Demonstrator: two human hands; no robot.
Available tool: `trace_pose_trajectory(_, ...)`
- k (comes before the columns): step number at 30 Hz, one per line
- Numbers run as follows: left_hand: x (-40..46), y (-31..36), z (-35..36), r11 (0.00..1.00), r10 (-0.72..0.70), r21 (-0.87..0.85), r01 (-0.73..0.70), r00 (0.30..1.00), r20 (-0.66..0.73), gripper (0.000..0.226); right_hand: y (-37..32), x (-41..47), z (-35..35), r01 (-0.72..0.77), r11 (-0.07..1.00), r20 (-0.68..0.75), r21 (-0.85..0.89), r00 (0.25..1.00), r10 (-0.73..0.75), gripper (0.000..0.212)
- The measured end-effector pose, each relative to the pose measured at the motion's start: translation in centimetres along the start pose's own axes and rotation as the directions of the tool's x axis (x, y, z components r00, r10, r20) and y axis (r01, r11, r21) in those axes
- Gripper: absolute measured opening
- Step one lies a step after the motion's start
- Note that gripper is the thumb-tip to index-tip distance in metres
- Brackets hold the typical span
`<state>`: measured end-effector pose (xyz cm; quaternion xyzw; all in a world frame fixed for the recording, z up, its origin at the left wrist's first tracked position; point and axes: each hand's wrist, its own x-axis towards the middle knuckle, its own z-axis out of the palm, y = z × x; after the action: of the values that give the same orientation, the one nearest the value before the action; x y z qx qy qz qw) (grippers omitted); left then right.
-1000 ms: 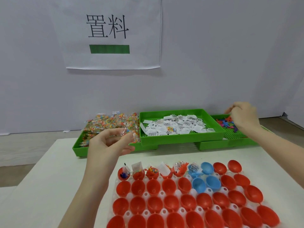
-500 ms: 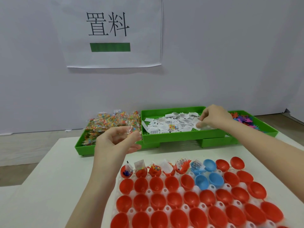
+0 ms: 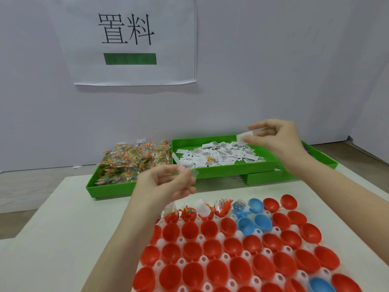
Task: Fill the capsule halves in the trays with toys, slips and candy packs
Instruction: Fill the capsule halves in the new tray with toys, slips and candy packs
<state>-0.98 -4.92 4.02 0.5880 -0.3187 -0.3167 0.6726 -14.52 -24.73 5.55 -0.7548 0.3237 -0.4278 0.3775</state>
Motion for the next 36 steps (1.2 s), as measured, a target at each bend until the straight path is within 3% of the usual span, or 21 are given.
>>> trace_pose_trajectory(3,-0.7,0.2,1.5,0.995,-0.070,-0.062,0.081,0.986,0.153,0.015,-3.1,-4.7,0.1,-0.105,0.955,0.209,0.279,0.977,0.047,0.030)
trace_pose_trajectory(8,-2.1,0.7,3.2,0.995,-0.092,-0.006,0.100,0.932,0.351,0.033,-4.8,-8.8,-0.3,-0.132,0.929,0.372,0.346,0.928,-0.006,0.017)
trace_pose_trajectory(12,-2.6,1.3,3.3,0.987,-0.069,0.158,0.004,0.909,0.410,0.029,-4.8,-9.3,-0.5,0.015,0.978,0.254,0.210,0.965,-0.069,0.017)
trace_pose_trajectory(15,-2.9,1.3,3.7,0.993,-0.022,0.113,-0.023,0.923,0.385,0.019,-4.6,-9.7,-0.5,0.073,0.994,0.176,0.083,0.981,-0.087,0.035)
trace_pose_trajectory(17,-3.0,1.3,4.0,0.997,-0.025,0.078,-0.002,0.938,0.345,0.015,-4.4,-9.9,-0.7,0.072,0.994,0.186,0.079,0.979,-0.086,0.036)
trace_pose_trajectory(19,-2.9,1.1,4.1,0.997,-0.047,0.070,0.026,0.945,0.325,0.013,-4.1,-9.8,-1.2,-0.027,0.967,0.221,0.255,0.975,-0.031,0.017)
trace_pose_trajectory(21,-2.8,1.0,3.9,0.997,-0.059,0.068,0.040,0.949,0.310,0.012,-3.7,-9.5,-1.5,-0.211,0.837,0.305,0.506,0.951,0.055,0.030)
trace_pose_trajectory(23,-2.8,0.9,4.0,0.997,-0.062,0.059,0.046,0.949,0.310,0.011,-3.5,-9.4,-2.0,-0.259,0.735,0.330,0.627,0.943,0.050,0.041)
trace_pose_trajectory(26,-2.9,0.9,4.2,0.997,-0.066,0.059,0.050,0.948,0.312,0.010,-3.9,-9.6,-2.2,-0.194,0.688,0.296,0.699,0.955,-0.032,0.037)
trace_pose_trajectory(29,-2.9,0.8,4.3,0.998,-0.061,0.047,0.049,0.946,0.318,0.008,-4.3,-10.1,-1.9,-0.120,0.694,0.269,0.710,0.957,-0.110,0.049)
trace_pose_trajectory(32,-3.1,1.1,4.3,0.999,-0.034,0.029,0.025,0.930,0.365,0.009,-4.6,-10.7,-1.1,0.038,0.793,0.241,0.609,0.943,-0.230,0.049)
trace_pose_trajectory(36,-3.2,1.4,3.8,0.999,0.030,0.003,-0.035,0.891,0.453,0.015,-4.7,-11.3,-0.2,0.257,0.865,0.291,0.431,0.868,-0.403,0.064)
